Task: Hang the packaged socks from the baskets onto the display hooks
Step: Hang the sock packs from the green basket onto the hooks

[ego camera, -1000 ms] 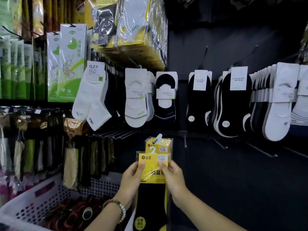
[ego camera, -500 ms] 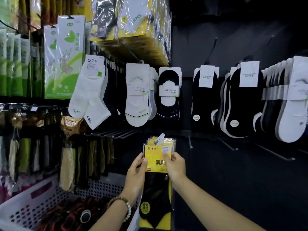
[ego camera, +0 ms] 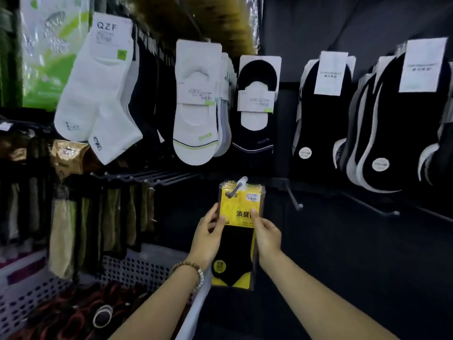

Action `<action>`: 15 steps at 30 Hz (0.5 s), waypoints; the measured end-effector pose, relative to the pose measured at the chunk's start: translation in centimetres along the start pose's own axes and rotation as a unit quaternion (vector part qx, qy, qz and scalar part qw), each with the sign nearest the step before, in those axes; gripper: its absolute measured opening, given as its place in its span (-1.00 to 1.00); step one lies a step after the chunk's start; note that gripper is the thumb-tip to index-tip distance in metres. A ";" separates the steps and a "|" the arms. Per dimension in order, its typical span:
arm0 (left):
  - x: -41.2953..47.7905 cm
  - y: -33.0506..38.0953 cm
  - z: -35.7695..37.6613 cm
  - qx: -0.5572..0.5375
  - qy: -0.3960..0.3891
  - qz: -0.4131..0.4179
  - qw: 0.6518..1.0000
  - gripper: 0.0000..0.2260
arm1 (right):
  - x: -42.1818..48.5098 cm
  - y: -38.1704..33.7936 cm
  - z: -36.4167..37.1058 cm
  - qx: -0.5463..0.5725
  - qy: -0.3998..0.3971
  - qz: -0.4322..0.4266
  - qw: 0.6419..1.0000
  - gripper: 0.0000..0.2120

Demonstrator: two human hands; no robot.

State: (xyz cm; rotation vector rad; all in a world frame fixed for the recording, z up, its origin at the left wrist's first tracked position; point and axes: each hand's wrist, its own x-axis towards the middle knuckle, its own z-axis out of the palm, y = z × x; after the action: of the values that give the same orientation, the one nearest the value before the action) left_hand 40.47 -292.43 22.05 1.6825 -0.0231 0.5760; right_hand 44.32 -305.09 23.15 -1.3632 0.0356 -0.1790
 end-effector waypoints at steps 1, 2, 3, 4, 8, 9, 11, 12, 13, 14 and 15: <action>0.1 -0.4 0.1 0.003 -0.001 -0.007 1.000 -0.56 | 0.2 0.5 -0.5 0.000 0.005 0.010 1.000 -0.67; 0.1 -0.8 0.1 0.007 -0.004 -0.017 1.000 -0.56 | 0.3 1.0 -1.1 -0.001 0.010 0.018 1.000 -0.68; -0.2 -1.2 0.0 0.013 -0.008 -0.029 0.999 -0.55 | 0.1 1.4 -2.0 -0.006 0.015 0.023 1.000 -0.69; -0.8 -1.6 -0.1 0.021 -0.014 -0.040 0.999 -0.54 | -0.3 1.7 -2.9 -0.013 0.017 0.024 0.999 -0.70; -4.6 -2.0 -0.5 0.058 -0.030 -0.068 0.996 -0.52 | -3.3 2.1 -7.4 -0.056 -0.007 0.008 0.998 -0.82; -5.8 -2.1 -0.6 0.060 -0.039 -0.067 0.995 -0.51 | -4.1 2.2 -8.4 -0.076 -0.026 0.000 0.997 -0.84; -8.5 -1.6 -0.8 0.060 -0.065 -0.064 0.994 -0.54 | -6.3 2.2 -11.1 -0.109 -0.058 -0.010 0.992 -0.85; -10.2 -1.3 -0.8 0.066 -0.080 -0.065 0.992 -0.55 | -7.6 2.3 -12.6 -0.126 -0.072 -0.011 0.989 -0.85; -12.0 -1.2 -0.6 0.072 -0.096 -0.069 0.990 -0.57 | -9.0 2.7 -14.3 -0.145 -0.086 -0.010 0.986 -0.85; -14.0 -1.1 -0.4 0.074 -0.107 -0.076 0.989 -0.59 | -10.4 3.2 -16.0 -0.163 -0.097 -0.008 0.982 -0.83; -16.0 -1.2 0.0 0.073 -0.110 -0.083 0.988 -0.62 | -11.8 3.9 -17.7 -0.183 -0.108 -0.001 0.977 -0.81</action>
State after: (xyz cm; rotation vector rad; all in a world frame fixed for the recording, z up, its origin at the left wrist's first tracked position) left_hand 26.84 -297.02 14.85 1.8646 0.0007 0.2704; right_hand 30.78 -319.76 14.78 -1.7440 -0.1207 -0.0245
